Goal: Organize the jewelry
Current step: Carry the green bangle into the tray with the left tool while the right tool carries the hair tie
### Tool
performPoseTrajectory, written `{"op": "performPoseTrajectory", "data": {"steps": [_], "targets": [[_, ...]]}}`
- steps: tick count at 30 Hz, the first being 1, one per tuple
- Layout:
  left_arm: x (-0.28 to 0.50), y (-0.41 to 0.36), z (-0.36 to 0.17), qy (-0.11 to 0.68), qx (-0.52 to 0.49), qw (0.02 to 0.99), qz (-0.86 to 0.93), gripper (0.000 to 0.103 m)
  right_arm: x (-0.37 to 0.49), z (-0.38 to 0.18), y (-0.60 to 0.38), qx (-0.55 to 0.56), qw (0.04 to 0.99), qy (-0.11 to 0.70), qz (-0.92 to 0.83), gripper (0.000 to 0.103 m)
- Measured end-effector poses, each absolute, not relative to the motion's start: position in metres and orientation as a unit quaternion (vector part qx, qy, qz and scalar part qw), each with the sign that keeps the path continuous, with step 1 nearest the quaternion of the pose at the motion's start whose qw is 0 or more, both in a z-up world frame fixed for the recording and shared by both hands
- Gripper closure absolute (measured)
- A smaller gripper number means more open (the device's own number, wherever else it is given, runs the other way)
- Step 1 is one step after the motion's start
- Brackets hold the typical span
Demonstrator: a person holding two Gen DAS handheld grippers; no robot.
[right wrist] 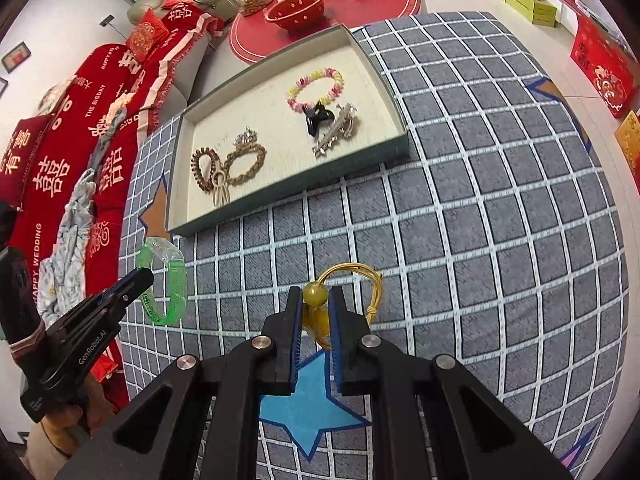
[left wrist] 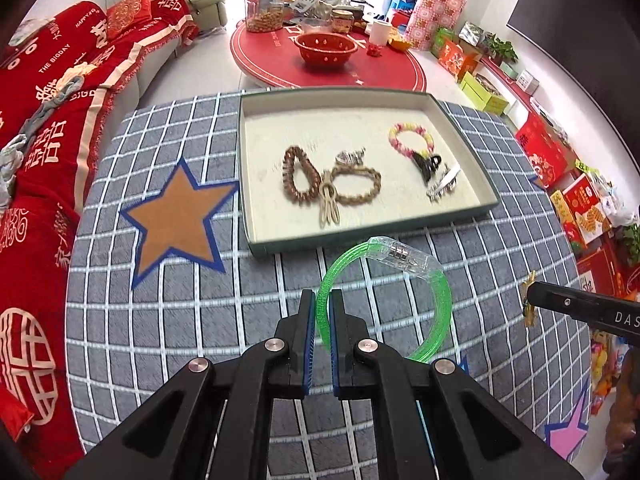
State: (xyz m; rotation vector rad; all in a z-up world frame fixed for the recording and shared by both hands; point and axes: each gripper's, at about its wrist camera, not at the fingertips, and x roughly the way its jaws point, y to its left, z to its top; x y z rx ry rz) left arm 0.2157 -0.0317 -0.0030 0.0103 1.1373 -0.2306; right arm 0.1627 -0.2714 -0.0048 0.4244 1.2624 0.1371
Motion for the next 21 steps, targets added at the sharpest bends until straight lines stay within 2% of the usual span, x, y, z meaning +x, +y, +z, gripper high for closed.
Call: {"op": "performPoseTrajectory", "data": {"steps": [21], "targets": [[0.314, -0.051, -0.002, 0.512, -0.004, 0.856, -0.074, 0.083, 0.282, 0.005, -0.263, 0.172, 0.805, 0.561, 0.088, 0.089]]}}
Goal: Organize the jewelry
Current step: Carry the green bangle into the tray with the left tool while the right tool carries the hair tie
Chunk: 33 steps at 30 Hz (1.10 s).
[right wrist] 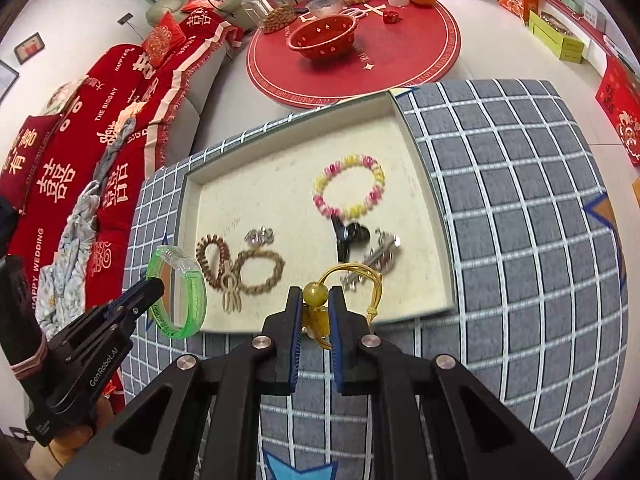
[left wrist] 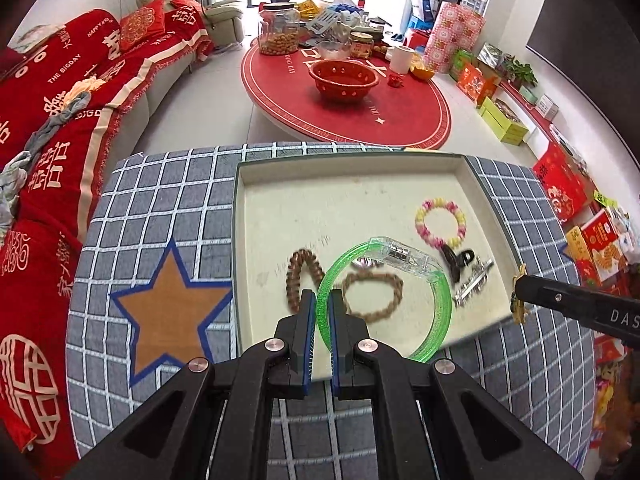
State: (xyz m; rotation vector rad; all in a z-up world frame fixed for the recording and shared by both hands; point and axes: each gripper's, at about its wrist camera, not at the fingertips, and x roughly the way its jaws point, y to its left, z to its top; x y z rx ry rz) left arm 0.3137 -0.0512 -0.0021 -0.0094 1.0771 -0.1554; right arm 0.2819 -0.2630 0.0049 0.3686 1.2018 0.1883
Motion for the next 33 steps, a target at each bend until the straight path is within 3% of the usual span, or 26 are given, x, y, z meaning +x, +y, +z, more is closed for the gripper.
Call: {"op": "performPoseTrajectory", "data": {"steps": [33], "targets": [[0.37, -0.097, -0.07, 0.537, 0.054, 0.842, -0.022, 0.083, 0.368, -0.064, -0.286, 0.186, 0.782, 0.589, 0.083, 0.089]]}}
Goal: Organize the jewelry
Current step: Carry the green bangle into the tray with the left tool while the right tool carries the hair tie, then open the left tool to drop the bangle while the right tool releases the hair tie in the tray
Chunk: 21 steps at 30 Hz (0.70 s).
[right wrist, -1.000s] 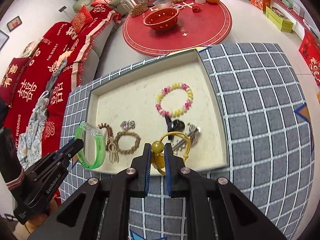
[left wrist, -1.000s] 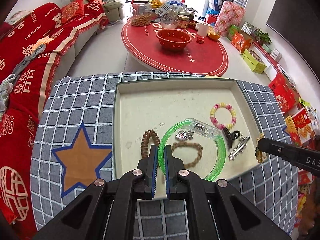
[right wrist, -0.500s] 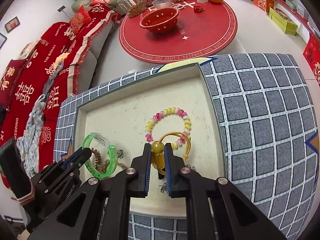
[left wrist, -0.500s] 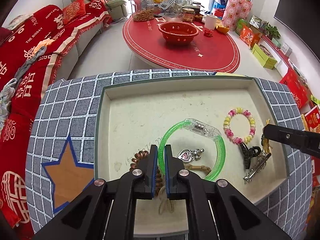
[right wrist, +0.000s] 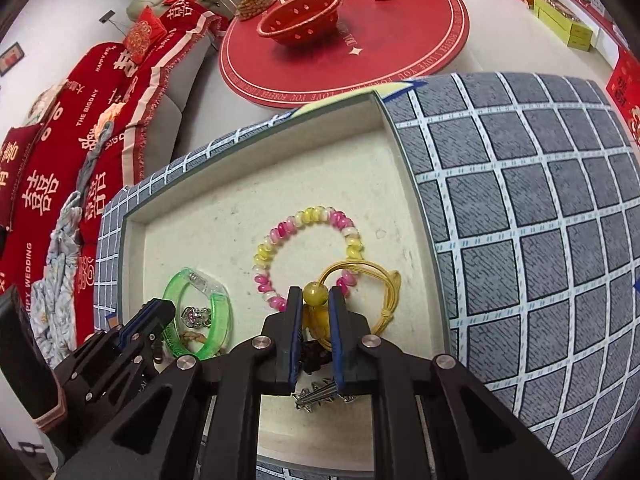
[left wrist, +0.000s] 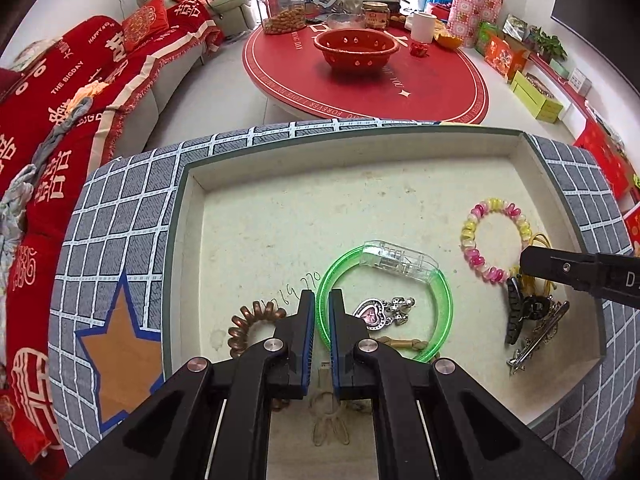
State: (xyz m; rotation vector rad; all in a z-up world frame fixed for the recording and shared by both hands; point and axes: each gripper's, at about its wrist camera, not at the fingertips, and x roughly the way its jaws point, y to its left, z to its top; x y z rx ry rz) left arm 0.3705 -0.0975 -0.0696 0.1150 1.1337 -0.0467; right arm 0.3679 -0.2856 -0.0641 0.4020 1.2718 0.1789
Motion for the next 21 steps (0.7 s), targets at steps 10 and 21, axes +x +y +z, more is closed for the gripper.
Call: {"op": "performPoseTrajectory", "data": {"steps": [10, 21], "targets": [[0.369, -0.101, -0.067, 0.539, 0.063, 0.84, -0.02, 0.083, 0.367, -0.07, -0.288, 0.208, 0.768, 0.598, 0.092, 0.081], [0.361, -0.1, -0.048, 0.52, 0.067, 0.852, -0.009, 0.083, 0.359, -0.057, -0.298, 0.268, 0.759, 0.582, 0.114, 0.055]]}}
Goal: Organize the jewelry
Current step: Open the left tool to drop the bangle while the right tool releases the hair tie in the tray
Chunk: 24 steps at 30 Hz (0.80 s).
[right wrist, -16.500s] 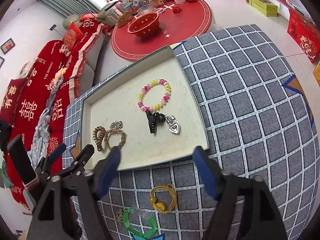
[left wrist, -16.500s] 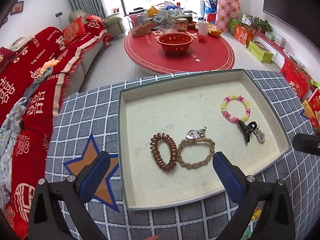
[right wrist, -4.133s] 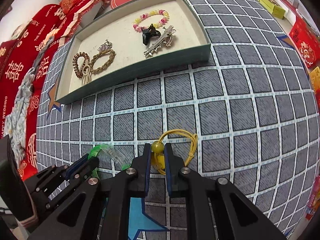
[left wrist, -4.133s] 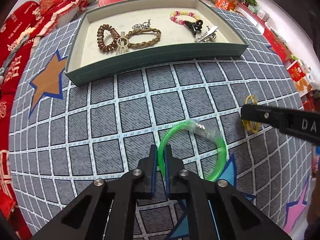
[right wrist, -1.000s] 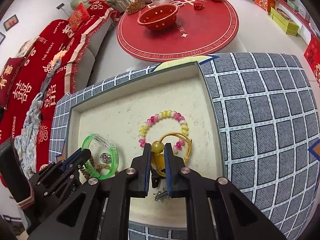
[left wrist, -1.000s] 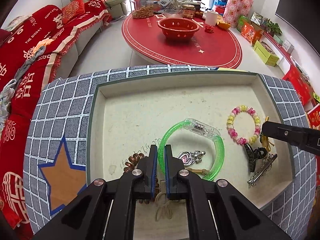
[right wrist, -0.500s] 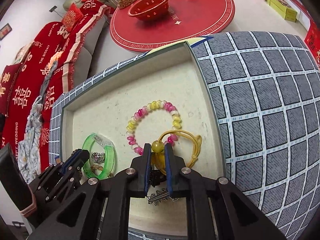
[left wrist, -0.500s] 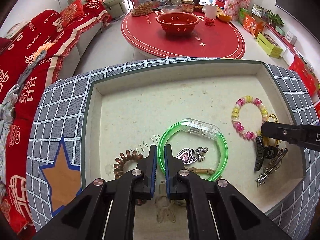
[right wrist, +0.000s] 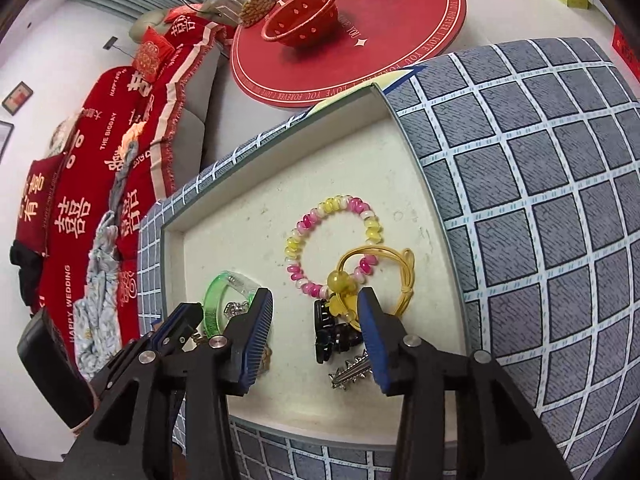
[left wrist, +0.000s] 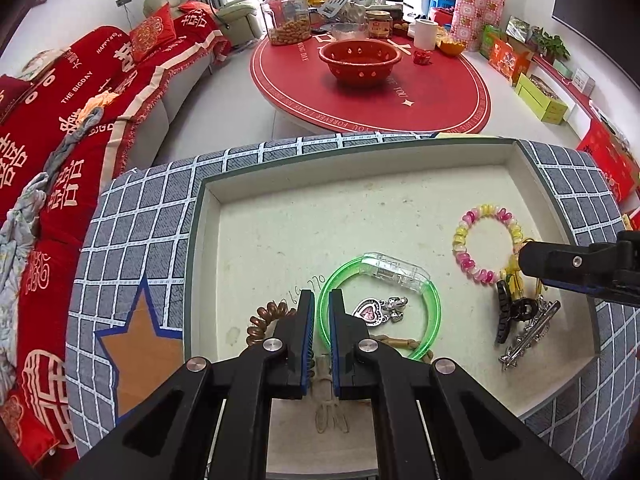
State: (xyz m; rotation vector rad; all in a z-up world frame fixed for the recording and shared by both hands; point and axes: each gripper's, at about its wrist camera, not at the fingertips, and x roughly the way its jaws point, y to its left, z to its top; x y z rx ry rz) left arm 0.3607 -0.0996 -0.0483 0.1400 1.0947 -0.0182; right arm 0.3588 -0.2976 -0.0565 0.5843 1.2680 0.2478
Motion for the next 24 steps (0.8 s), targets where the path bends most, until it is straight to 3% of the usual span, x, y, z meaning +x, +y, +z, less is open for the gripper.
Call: {"op": "performPoseTrajectory", "data": {"steps": [17, 19, 24], "targets": [[0.341, -0.089, -0.036, 0.525, 0.076, 0.848, -0.011, 0.08, 0.332, -0.051, -0.303, 0.264, 0.75, 0.601, 0.078, 0.054], [0.338, -0.086, -0.034, 0.526, 0.071, 0.848, -0.007, 0.0, 0.33, -0.049, -0.302, 0.261, 0.751, 0.602, 0.08, 0.054], [0.327, -0.074, -0.018, 0.509, 0.06, 0.859, 0.002, 0.0, 0.322, -0.04, -0.292, 0.235, 0.756, 0.604, 0.086, 0.05]]}}
